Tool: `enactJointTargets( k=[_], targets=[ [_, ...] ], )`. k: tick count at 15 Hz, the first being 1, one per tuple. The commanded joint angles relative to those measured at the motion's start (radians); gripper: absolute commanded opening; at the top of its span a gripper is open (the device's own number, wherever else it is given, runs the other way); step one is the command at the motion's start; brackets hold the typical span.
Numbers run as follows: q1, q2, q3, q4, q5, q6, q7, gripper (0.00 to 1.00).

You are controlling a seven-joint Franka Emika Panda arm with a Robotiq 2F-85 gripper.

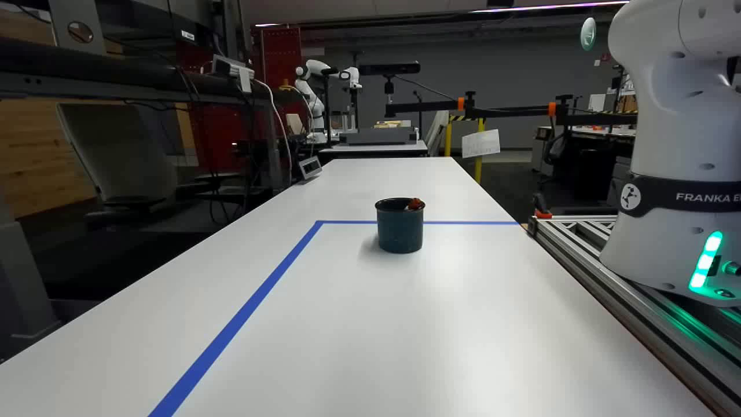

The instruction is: Remove the marker from the dark green mug.

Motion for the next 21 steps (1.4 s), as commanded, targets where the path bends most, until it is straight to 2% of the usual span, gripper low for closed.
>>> enactJointTargets(
  k=[1,6,9,12,13,17,18,21],
  targets=[
    [-0.002,0.0,0.0,0.002,0.0,-0.003,-0.001,1.0],
    [-0.002,0.0,0.0,0.002,0.0,-0.003,-0.001,1.0],
    [-0.066,-0.05,0.064,-0.045,-0.069,-0.021,0.13,1.0],
    [-0.088,-0.111,0.099,-0.142,-0.082,-0.004,0.251,1.0],
    [-0.116,-0.065,0.12,-0.072,-0.109,-0.032,0.299,1.0],
    [-0.138,-0.127,0.132,-0.079,-0.169,-0.017,0.44,1.0],
    [-0.109,-0.058,0.107,-0.075,-0.158,-0.012,0.388,1.0],
    [-0.118,-0.088,0.109,-0.073,-0.168,-0.012,0.426,1.0]
  ],
)
